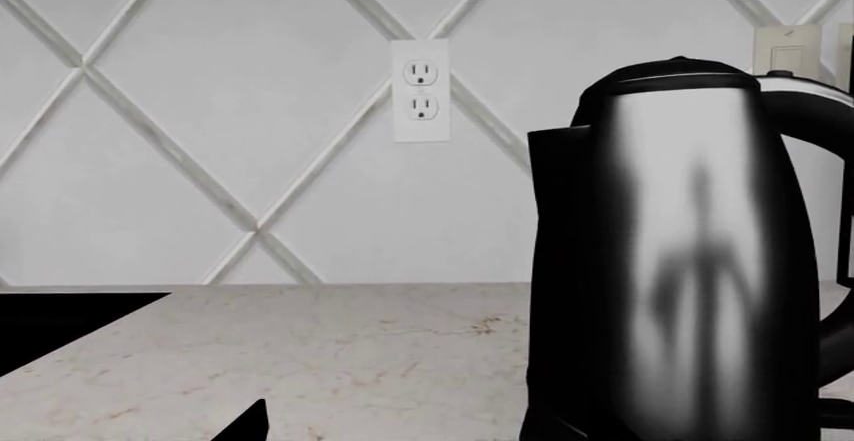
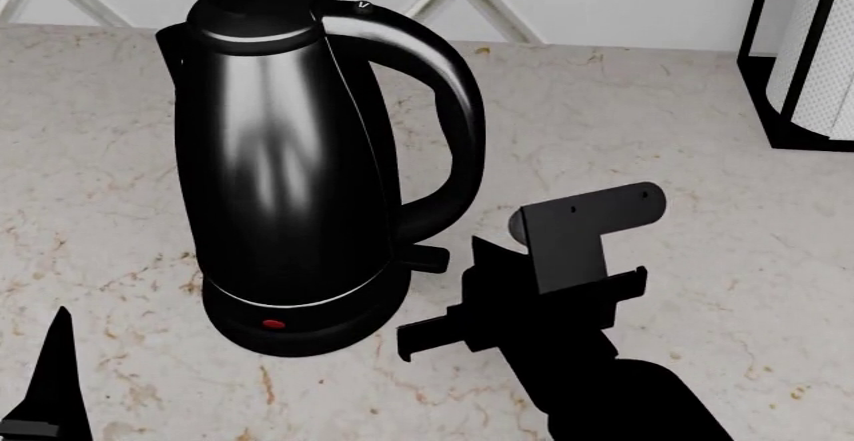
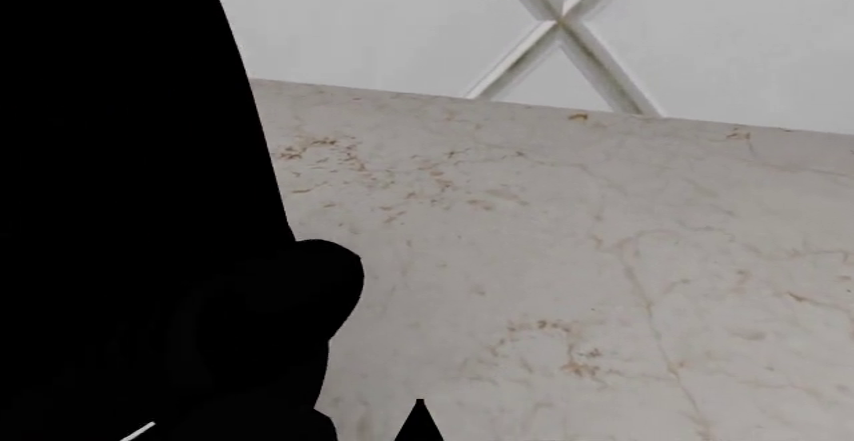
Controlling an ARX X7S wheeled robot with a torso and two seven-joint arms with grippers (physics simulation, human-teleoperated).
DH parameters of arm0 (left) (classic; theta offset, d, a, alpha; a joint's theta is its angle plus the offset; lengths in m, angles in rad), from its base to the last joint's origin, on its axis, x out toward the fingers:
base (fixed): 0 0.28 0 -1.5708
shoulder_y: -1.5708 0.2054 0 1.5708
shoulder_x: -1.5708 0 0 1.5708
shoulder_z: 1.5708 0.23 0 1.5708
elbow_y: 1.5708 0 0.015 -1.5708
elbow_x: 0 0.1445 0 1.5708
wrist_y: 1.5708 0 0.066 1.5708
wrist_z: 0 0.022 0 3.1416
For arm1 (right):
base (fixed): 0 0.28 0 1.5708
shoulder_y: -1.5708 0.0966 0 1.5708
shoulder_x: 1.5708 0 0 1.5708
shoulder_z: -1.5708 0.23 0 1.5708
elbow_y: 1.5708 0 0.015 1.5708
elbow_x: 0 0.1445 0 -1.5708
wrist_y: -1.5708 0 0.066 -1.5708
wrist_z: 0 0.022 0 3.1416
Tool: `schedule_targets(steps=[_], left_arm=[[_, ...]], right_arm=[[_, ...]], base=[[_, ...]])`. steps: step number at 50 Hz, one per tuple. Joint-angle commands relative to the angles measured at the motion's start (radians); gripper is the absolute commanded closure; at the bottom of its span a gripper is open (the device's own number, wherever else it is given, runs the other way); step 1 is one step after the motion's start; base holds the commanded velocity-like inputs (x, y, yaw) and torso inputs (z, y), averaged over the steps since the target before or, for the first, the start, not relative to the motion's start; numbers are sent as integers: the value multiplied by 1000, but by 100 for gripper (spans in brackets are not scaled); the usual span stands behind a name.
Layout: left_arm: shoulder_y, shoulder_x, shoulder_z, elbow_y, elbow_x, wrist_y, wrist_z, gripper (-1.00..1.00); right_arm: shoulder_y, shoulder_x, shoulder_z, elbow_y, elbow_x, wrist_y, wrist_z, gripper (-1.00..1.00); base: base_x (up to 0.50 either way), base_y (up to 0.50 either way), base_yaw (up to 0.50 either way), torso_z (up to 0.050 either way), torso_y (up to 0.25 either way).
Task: Press down the lever to turn on the electric kettle.
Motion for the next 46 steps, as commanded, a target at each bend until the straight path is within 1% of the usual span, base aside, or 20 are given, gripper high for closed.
schedule_targets(steps=[1,25,34,40,46], left_arm=[[5,-5,6,-8,-5,12,-7,-100],[7,-18,11,-23,-19,31,-17,-100],[12,-22,12,-30,-24,41,-20,-100],[17,-25,9,-31,-30,49,-22,-100],[24,-29,7,-25,-40,51,-23,-100]], right_arm=[[-23,-2,-2,-42,25,-9,-12,100],[-33,-1,-29,-83,41,-18,-21,100],[-42,-2,-68,-80,27,-30,-30,100],[-50,0,-114,-21,-8,-51,-40,100],[-58,-21,-177,124,-68,-112,-49,100]], base=[[0,0,0,0,0],[1,0,0,0,0],[0,0,0,0,0],[0,1,2,0,0],[8,4,7,0,0]])
